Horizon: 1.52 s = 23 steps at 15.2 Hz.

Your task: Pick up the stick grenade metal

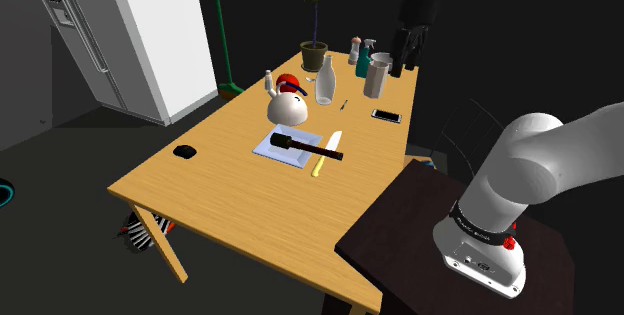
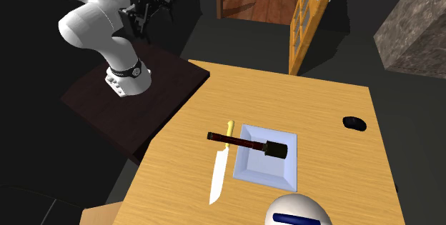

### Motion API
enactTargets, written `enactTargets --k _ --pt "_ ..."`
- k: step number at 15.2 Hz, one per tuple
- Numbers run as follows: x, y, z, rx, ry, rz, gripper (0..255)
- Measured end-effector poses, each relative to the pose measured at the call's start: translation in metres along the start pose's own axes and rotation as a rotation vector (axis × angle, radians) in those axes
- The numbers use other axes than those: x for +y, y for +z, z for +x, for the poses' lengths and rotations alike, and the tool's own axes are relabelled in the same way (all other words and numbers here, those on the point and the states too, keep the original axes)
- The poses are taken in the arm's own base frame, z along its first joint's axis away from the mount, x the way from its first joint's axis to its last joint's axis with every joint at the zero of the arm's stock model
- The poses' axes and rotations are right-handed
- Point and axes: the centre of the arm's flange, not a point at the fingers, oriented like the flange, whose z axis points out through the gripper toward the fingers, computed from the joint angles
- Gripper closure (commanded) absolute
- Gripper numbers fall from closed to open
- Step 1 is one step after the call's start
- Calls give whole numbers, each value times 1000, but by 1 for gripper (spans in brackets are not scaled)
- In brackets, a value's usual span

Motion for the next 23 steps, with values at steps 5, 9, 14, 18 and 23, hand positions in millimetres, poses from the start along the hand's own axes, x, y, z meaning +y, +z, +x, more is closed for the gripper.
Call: enactTargets --k 5,9,14,18,23 --pt "6 28 25 -1 -26 6 0" --pt "17 70 57 -2 -60 13 0" --pt "27 118 105 -1 -102 22 0" --pt "35 154 140 0 -137 29 0" --pt "38 203 182 2 -180 37 0"
